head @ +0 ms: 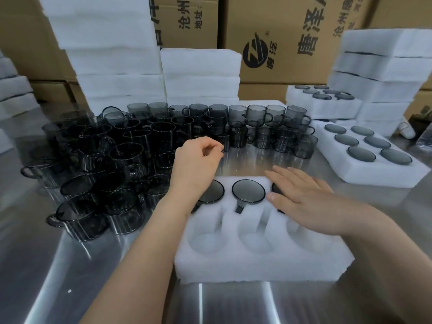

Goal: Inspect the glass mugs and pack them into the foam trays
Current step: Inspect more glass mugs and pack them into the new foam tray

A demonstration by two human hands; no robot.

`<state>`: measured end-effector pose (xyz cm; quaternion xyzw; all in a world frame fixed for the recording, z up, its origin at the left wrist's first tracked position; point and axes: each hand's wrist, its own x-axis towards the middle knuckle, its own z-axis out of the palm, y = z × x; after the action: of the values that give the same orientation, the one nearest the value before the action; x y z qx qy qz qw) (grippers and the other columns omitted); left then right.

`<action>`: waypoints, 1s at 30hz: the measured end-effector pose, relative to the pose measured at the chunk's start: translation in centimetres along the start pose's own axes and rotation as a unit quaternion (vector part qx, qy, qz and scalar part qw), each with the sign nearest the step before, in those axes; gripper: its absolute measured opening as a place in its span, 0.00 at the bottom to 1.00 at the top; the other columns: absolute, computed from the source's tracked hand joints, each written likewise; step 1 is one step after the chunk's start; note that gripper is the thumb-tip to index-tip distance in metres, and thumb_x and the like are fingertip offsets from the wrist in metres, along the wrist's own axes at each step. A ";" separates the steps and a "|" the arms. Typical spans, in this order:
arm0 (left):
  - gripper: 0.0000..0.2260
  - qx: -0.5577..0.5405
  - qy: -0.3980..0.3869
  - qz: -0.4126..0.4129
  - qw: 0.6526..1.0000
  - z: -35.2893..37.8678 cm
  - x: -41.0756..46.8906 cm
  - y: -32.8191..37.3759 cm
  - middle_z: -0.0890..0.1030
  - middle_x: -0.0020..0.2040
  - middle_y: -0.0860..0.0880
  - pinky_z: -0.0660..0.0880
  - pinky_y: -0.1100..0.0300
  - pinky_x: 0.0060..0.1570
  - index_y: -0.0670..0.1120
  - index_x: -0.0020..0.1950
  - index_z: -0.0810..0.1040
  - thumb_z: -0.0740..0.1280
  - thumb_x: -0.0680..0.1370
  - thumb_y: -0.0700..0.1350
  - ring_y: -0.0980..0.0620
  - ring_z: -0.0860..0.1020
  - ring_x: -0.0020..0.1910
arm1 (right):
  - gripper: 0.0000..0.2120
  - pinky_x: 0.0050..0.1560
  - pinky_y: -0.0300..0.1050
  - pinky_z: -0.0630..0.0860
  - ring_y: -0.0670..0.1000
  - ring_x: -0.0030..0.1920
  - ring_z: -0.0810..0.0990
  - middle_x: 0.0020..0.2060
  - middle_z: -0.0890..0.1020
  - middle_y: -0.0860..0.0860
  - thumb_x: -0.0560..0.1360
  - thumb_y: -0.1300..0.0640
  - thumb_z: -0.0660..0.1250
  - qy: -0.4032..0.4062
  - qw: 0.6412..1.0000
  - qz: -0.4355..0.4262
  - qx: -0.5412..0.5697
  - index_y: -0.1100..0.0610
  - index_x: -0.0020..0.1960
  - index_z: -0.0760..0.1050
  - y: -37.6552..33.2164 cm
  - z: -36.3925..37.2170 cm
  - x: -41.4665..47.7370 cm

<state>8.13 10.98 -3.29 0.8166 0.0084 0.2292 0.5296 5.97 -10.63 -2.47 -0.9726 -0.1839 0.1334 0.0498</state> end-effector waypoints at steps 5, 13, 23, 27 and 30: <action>0.11 0.013 -0.002 -0.007 1.000 0.2 0.1 -0.2 0.84 0.40 0.55 0.80 0.49 0.52 0.58 0.39 0.80 0.66 0.78 0.43 0.51 0.82 0.44 | 0.37 0.76 0.51 0.39 0.43 0.77 0.35 0.77 0.37 0.38 0.72 0.30 0.35 -0.006 1.000 -0.001 -0.015 0.42 0.78 0.35 -0.1 0.1 -0.1; 0.10 0.145 0.130 -0.012 0.981 -1.1 0.4 -0.5 0.82 0.44 0.55 0.72 0.59 0.45 0.52 0.53 0.82 0.64 0.77 0.42 0.49 0.79 0.49 | 0.25 0.67 0.47 0.69 0.49 0.61 0.78 0.61 0.81 0.47 0.77 0.35 0.51 0.148 0.966 -0.010 0.211 0.47 0.61 0.78 0.9 -2.5 2.7; 0.13 0.368 0.011 -0.059 0.928 -2.2 1.2 -2.4 0.82 0.53 0.45 0.65 0.53 0.53 0.47 0.60 0.78 0.64 0.77 0.37 0.41 0.77 0.56 | 0.11 0.56 0.55 0.79 0.50 0.42 0.83 0.36 0.85 0.41 0.78 0.55 0.64 0.257 0.898 -0.038 0.356 0.45 0.41 0.82 -0.1 -1.1 5.8; 0.16 0.353 0.026 -0.058 0.933 -2.3 1.2 -2.5 0.82 0.51 0.46 0.66 0.51 0.57 0.48 0.58 0.78 0.61 0.75 0.33 0.42 0.77 0.55 | 0.13 0.55 0.58 0.79 0.57 0.44 0.83 0.35 0.85 0.41 0.78 0.56 0.64 0.266 0.894 -0.052 0.357 0.43 0.40 0.81 0.0 -0.9 5.6; 0.18 0.313 0.030 -0.058 0.947 -2.4 1.2 -2.3 0.81 0.53 0.43 0.76 0.48 0.52 0.47 0.59 0.79 0.61 0.75 0.31 0.40 0.78 0.52 | 0.13 0.56 0.56 0.78 0.53 0.45 0.84 0.35 0.84 0.39 0.78 0.56 0.64 0.263 0.899 -0.054 0.345 0.42 0.39 0.80 -0.1 -0.8 5.5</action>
<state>8.80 14.30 -4.03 0.9323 0.1426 0.2083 0.2590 11.12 -8.55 -2.98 -0.8826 -0.1588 -0.0748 0.4362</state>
